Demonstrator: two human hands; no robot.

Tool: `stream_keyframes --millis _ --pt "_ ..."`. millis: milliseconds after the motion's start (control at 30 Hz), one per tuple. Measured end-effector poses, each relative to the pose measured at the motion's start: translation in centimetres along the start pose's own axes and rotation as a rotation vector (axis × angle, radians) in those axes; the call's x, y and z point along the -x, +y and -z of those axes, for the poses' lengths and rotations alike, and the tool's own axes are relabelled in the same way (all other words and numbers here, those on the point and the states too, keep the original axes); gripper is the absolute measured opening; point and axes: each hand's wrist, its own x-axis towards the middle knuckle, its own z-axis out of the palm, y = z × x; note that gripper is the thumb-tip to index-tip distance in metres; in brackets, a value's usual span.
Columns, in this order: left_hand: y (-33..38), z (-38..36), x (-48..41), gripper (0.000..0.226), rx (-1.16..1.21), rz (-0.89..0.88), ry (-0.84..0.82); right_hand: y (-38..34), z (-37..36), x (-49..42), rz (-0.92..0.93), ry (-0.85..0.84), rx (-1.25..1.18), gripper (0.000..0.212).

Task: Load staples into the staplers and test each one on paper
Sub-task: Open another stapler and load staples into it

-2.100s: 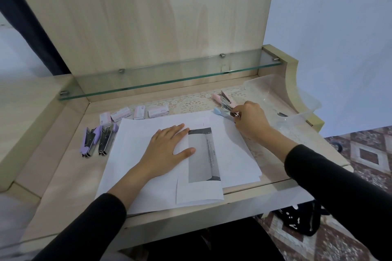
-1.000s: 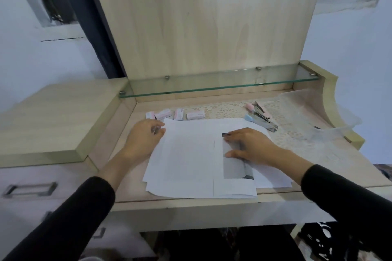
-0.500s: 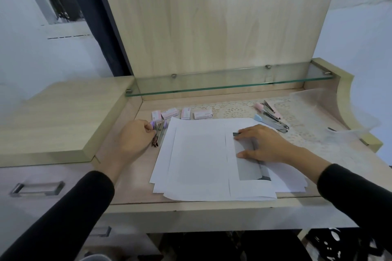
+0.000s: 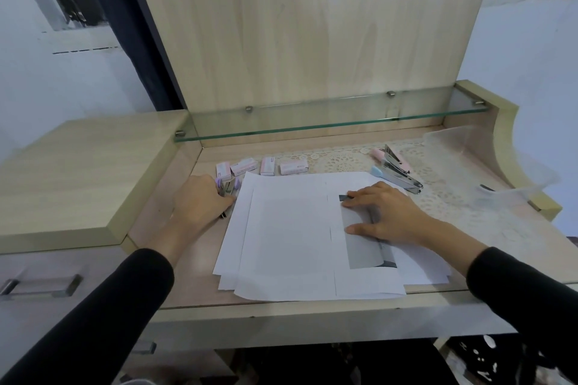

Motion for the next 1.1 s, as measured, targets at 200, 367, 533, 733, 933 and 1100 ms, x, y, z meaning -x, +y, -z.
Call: stream_keyframes --millis 200,367,533,733,933,1100 --pt "0.9 0.0 0.3 0.060 0.006 -0.005 0.040 0.4 -0.8 0.6 0.023 0.075 -0.054 0.052" --pt "1.0 0.0 0.1 0.051 -0.027 0.019 -0.022 0.4 -0.9 0.7 0.024 0.093 -0.071 0.052" --pt "1.1 0.1 0.5 0.044 -0.048 -0.003 -0.035 0.4 -0.9 0.8 0.023 0.090 -0.060 0.055" --pt "1.4 0.8 0.8 0.022 0.210 -0.021 0.079 0.3 -0.8 0.8 0.023 0.086 -0.037 0.055" --pt "5.7 3.1 1.8 0.009 0.482 -0.152 0.134 -0.2 -0.1 0.6 0.002 0.048 0.012 0.052" --pt "9.6 3.0 3.6 0.015 0.551 -0.326 -0.034 -0.7 0.9 0.4 -0.085 0.055 -0.119 0.050"
